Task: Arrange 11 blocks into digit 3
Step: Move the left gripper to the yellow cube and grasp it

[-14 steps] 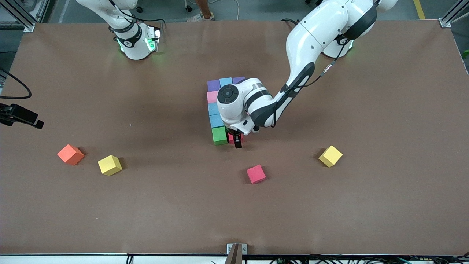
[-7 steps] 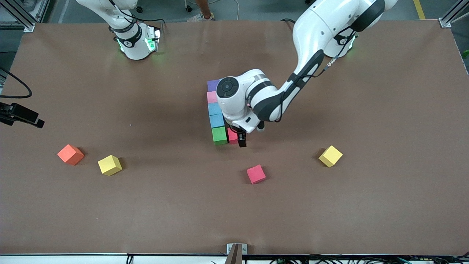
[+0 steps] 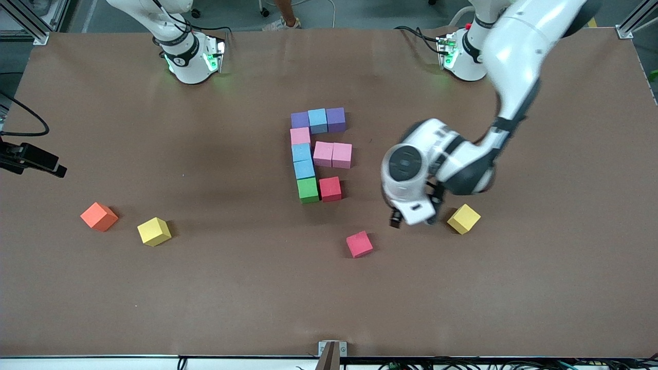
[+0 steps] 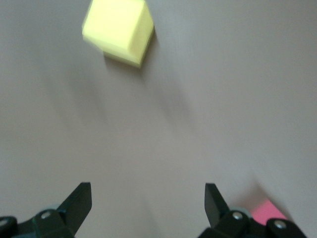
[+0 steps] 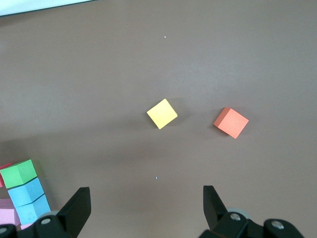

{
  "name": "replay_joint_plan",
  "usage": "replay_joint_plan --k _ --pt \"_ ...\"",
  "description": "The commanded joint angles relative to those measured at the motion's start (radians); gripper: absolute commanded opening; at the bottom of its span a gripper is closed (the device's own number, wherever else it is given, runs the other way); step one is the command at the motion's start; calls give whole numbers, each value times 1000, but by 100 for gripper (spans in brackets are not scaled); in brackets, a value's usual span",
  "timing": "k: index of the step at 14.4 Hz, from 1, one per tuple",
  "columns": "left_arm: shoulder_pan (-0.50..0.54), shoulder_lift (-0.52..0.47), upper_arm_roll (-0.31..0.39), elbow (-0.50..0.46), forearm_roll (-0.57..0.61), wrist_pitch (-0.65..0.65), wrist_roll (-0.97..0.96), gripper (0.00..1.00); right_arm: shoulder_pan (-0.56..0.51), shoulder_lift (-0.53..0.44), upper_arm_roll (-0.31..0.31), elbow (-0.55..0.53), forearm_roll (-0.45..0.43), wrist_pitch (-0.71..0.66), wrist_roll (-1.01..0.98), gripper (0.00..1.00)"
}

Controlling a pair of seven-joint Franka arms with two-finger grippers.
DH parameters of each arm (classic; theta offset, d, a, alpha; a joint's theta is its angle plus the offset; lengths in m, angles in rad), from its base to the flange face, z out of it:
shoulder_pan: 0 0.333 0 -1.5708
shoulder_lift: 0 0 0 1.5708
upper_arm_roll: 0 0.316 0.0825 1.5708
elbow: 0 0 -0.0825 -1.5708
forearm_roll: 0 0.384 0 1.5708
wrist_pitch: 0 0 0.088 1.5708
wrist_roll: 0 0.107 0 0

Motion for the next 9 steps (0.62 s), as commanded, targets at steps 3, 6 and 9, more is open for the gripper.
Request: replay_joint_plan --k 3,6,9 --pt "385 -84 -154 -261 83 127 256 100 88 -30 -71 -24 -23 -6 0 100" --pt "485 -84 -174 -351 156 256 356 100 75 -33 -85 -25 -9 -17 -10 100" --pt "489 -63 -174 -381 177 326 399 100 84 -45 -70 -36 -23 -13 -20 100"
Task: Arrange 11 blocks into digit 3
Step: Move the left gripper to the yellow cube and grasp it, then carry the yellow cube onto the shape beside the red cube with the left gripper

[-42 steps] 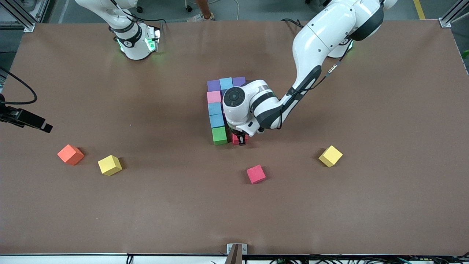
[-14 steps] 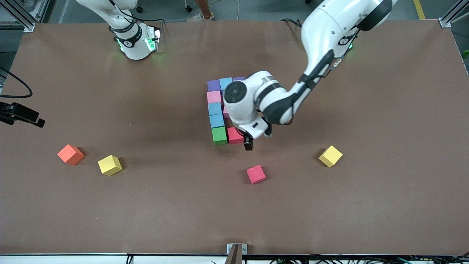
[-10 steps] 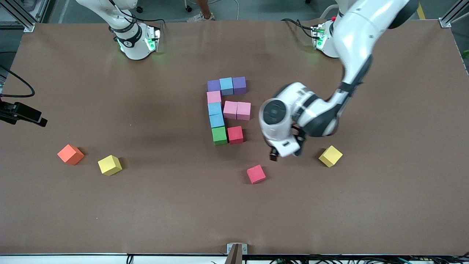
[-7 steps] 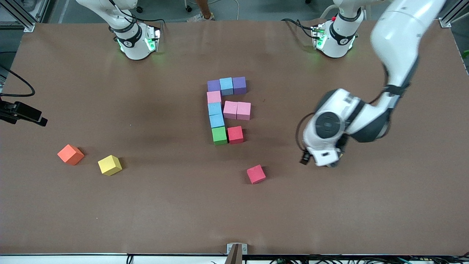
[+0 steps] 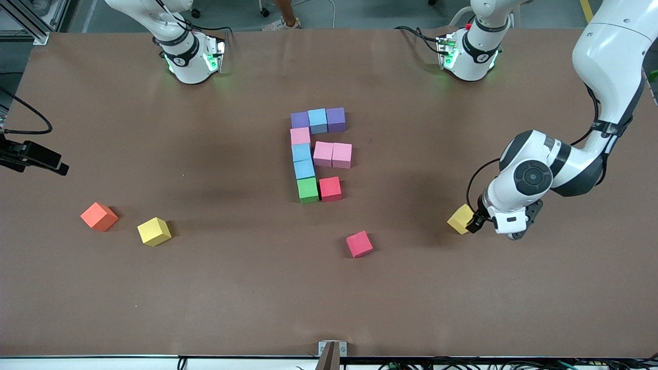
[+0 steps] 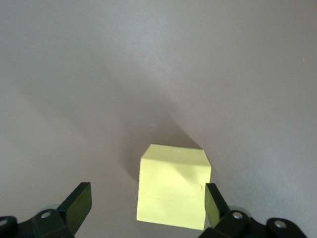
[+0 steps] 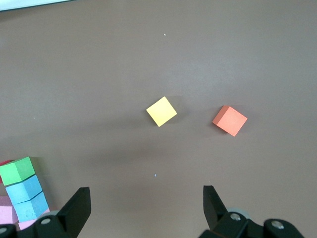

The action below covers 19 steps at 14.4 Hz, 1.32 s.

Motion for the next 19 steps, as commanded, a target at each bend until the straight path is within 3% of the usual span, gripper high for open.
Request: replay_joint_plan --k 1,4,10,13,14,16,17,19 --pt "0 -17 -14 -43 31 47 26 100 5 -38 6 -41 -24 6 -13 100" --pt "13 9 -7 -61 85 113 46 100 33 -43 6 -51 -72 10 -13 100" --pt "30 60 1 -67 142 179 20 99 34 -49 6 -61 -73 14 -7 100" --pt "28 60 3 -66 147 187 6 74 31 -49 6 -58 -72 17 -7 100" --pt "28 60 3 -66 150 188 4 50 31 -49 6 -58 -73 15 -7 100" --pt "17 61 3 -50 148 187 -61 24 31 -49 6 -58 -72 14 -7 100" --pt "7 65 1 -24 147 187 -130 16 31 -49 6 -56 -70 15 -5 100" --pt "-48 68 0 32 81 151 -283 15 31 -49 6 -56 -64 12 -5 100"
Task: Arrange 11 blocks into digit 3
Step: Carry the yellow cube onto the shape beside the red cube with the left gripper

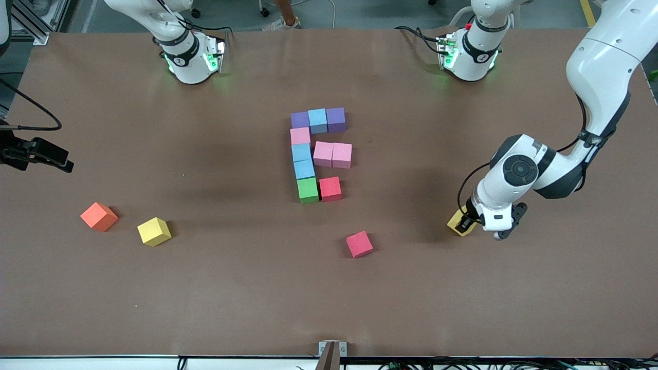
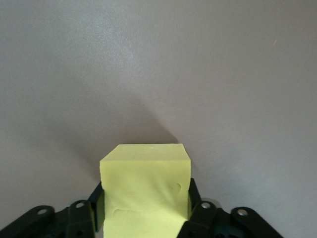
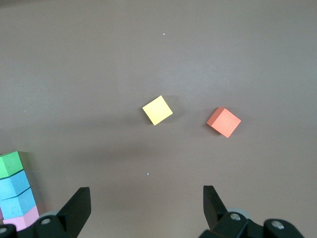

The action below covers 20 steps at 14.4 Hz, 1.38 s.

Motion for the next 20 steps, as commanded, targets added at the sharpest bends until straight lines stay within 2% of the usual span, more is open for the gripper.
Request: replay_joint_plan --k 1,3,6,9,11,15,20 --pt "-101 -1 0 84 -75 -71 -214 15 1 -39 2 -43 -12 8 4 100" --pt "-177 1 1 107 -113 -117 -404 15 -1 -39 2 -42 -12 10 4 100" --pt "-285 5 0 112 -117 -117 -717 15 -2 -38 0 -40 -12 10 4 100" --pt "-409 47 3 174 -155 -119 -926 15 -1 -36 0 -39 -12 13 4 100" --pt "-490 65 32 214 -205 -119 -1000 15 -2 -35 0 -39 -12 14 4 100" --pt "-677 90 167 263 -245 -119 -1103 15 -4 -33 0 -39 -12 13 4 100" --pt "-734 97 173 263 -245 -119 -1166 15 -4 -33 0 -39 -12 13 5 100"
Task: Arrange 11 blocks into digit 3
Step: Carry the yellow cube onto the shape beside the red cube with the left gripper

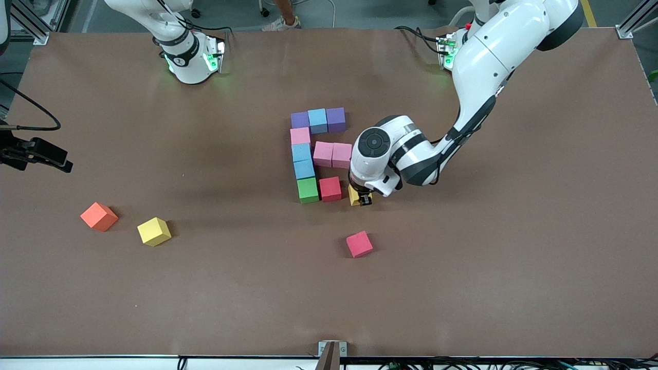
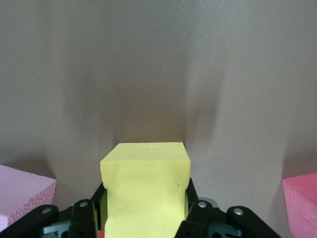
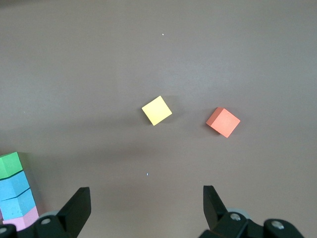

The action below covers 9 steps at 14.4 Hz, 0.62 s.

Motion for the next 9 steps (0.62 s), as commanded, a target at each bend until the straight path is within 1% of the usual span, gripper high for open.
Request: replay_joint_plan --k 1,6,9 --pt "-41 10 5 17 -13 -20 -65 15 -3 -33 3 -37 -12 11 5 100" --pt "-82 17 8 18 -12 -20 -102 15 -3 -33 3 -37 -12 11 5 100" --pt "-102 17 25 21 -12 -22 -108 15 -3 -33 3 -37 -12 14 5 100"
